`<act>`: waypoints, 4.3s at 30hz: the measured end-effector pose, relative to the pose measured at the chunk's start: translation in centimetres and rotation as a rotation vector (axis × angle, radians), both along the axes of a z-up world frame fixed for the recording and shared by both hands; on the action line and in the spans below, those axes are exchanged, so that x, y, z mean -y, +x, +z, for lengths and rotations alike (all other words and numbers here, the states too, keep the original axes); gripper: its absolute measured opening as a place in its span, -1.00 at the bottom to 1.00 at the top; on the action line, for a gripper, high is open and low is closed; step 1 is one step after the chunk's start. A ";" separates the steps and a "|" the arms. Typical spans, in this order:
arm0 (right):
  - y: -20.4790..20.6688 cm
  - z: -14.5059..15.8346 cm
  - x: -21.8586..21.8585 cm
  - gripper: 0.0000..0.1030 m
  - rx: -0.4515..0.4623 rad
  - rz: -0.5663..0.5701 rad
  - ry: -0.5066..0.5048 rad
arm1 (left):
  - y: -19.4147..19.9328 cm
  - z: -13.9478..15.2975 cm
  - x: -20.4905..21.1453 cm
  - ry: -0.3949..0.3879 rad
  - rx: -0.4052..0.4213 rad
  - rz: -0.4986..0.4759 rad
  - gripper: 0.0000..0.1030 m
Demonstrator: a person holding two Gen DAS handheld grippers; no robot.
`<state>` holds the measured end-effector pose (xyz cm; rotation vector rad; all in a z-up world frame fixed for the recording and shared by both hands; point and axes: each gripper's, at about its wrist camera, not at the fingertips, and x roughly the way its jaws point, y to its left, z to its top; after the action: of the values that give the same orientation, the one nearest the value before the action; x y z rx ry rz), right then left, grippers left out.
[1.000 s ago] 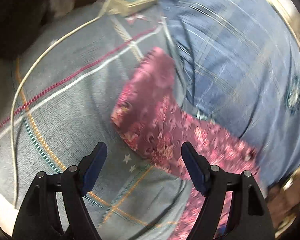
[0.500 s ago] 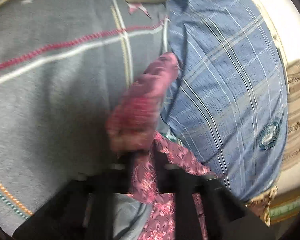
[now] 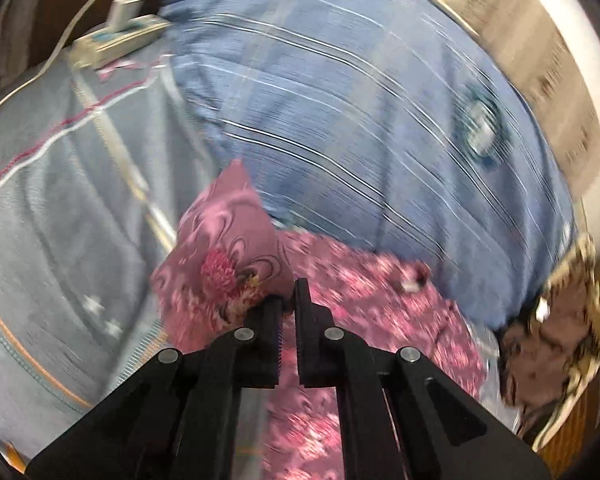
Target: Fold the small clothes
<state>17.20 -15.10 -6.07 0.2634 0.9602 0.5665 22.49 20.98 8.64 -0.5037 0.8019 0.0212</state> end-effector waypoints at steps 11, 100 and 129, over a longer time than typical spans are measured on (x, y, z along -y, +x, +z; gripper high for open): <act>-1.1 -0.1 4.1 -0.15 -0.021 -0.088 0.024 | -1.1 -6.2 16.0 0.179 -0.091 -0.303 -0.93; -2.2 4.2 7.3 -0.85 0.002 -0.078 0.231 | -2.4 -11.3 12.9 -0.449 -0.271 -0.244 -0.60; -4.2 2.8 12.2 -0.60 0.001 -0.179 0.125 | -3.2 -10.5 10.7 -0.397 -0.238 -0.218 -0.23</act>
<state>13.01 -27.29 -3.24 0.4558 0.8907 0.4628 19.25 10.26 -1.90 -0.7956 1.0991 -0.2890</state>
